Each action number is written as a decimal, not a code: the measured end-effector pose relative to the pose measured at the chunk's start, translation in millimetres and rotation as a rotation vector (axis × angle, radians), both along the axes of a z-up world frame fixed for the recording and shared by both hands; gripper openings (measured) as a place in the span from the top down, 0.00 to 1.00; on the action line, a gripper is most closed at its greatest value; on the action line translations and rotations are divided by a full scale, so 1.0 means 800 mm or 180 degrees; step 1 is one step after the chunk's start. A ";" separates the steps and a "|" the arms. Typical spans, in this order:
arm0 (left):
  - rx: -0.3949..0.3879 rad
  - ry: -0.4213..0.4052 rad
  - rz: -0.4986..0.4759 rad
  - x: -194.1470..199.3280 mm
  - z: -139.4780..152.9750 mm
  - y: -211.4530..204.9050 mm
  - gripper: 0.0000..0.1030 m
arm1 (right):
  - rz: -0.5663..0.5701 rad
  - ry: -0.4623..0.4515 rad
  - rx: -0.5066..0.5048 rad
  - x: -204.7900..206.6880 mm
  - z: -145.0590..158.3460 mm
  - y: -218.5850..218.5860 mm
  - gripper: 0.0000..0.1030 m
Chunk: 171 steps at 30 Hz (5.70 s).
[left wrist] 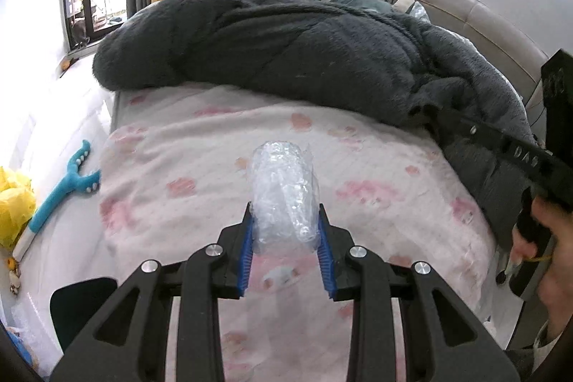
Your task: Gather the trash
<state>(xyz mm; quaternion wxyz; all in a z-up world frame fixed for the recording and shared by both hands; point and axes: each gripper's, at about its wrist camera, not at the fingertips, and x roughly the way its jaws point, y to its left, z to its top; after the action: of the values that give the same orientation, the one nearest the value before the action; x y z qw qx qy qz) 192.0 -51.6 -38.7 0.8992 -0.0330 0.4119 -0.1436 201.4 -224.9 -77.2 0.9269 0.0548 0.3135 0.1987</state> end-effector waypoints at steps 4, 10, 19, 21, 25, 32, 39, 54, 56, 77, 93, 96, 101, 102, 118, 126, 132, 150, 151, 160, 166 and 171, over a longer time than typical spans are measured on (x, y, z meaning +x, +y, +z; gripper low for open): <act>-0.0020 0.0021 0.0054 -0.007 -0.006 0.023 0.67 | 0.0035 -0.0072 -0.0021 -0.006 0.008 0.022 0.89; -0.0053 0.0065 0.0114 -0.017 -0.013 0.053 0.67 | 0.0153 -0.0102 0.0018 -0.017 0.013 0.055 0.89; -0.0052 0.0179 0.0354 -0.026 -0.021 0.114 0.67 | 0.0428 -0.0137 -0.0130 -0.027 0.014 0.121 0.89; -0.0015 0.0214 0.0413 -0.026 -0.026 0.127 0.67 | 0.0487 -0.0148 -0.0124 -0.026 0.017 0.134 0.89; 0.0040 0.0331 0.0539 -0.028 -0.045 0.161 0.67 | 0.0589 -0.0143 -0.0107 -0.024 0.019 0.162 0.89; 0.0142 0.0600 0.0738 -0.036 -0.086 0.216 0.67 | 0.0805 -0.0150 -0.0106 -0.021 0.021 0.221 0.89; 0.0221 0.0920 0.0850 -0.044 -0.132 0.256 0.67 | 0.1038 -0.0117 -0.0150 -0.023 0.016 0.278 0.89; 0.0112 0.1700 0.1003 -0.069 -0.209 0.325 0.67 | 0.1532 0.0191 -0.0285 -0.035 -0.016 0.384 0.89; 0.0103 0.1802 0.0989 -0.073 -0.218 0.329 0.65 | 0.1609 0.0239 -0.0335 -0.037 -0.022 0.401 0.89; 0.0289 0.0506 0.1277 -0.126 -0.088 0.384 0.11 | 0.1936 0.1125 -0.0778 -0.037 -0.140 0.516 0.89; 0.0267 -0.0412 0.1427 -0.214 0.054 0.339 0.04 | 0.2104 0.1577 -0.1291 -0.080 -0.228 0.561 0.88; 0.0180 -0.0466 0.1414 -0.223 0.064 0.332 0.04 | 0.2077 0.1611 -0.1333 -0.082 -0.237 0.558 0.88; 0.0016 -0.0550 0.1486 -0.244 0.077 0.331 0.03 | 0.1961 0.1579 -0.1346 -0.083 -0.240 0.548 0.51; 0.0013 -0.0562 0.1497 -0.249 0.079 0.330 0.03 | 0.1951 0.1561 -0.1330 -0.083 -0.238 0.547 0.46; 0.0209 -0.0889 0.1635 -0.279 0.093 0.308 0.03 | 0.1322 0.0493 -0.0728 -0.127 -0.079 0.423 0.28; 0.0137 -0.0835 0.1465 -0.291 0.084 0.286 0.03 | 0.0616 0.0048 -0.0539 -0.184 0.008 0.283 0.10; 0.0136 -0.0833 0.1359 -0.303 0.088 0.266 0.03 | 0.0205 -0.0123 -0.0658 -0.243 0.049 0.186 0.03; 0.0620 -0.1028 0.0932 -0.339 0.085 0.197 0.03 | -0.0342 -0.0385 -0.0231 -0.361 0.046 0.010 0.03; 0.0624 -0.1034 0.0932 -0.339 0.084 0.196 0.03 | -0.0349 -0.0406 -0.0206 -0.363 0.046 0.006 0.03; 0.0619 -0.1059 0.0886 -0.339 0.084 0.183 0.03 | -0.0360 -0.0393 -0.0150 -0.374 0.047 -0.007 0.03; 0.0611 -0.1052 0.0883 -0.336 0.083 0.179 0.03 | -0.0359 -0.0395 -0.0143 -0.374 0.046 -0.009 0.03; 0.0615 -0.1012 0.0907 -0.333 0.081 0.176 0.03 | -0.0359 -0.0393 -0.0140 -0.373 0.047 -0.009 0.03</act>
<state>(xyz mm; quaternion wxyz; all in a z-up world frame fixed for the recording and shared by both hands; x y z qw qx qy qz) -74.6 89.2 26.3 0.9630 0.0185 0.2680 0.0215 -97.2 -232.0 -39.9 0.9552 0.0396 0.2565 0.1422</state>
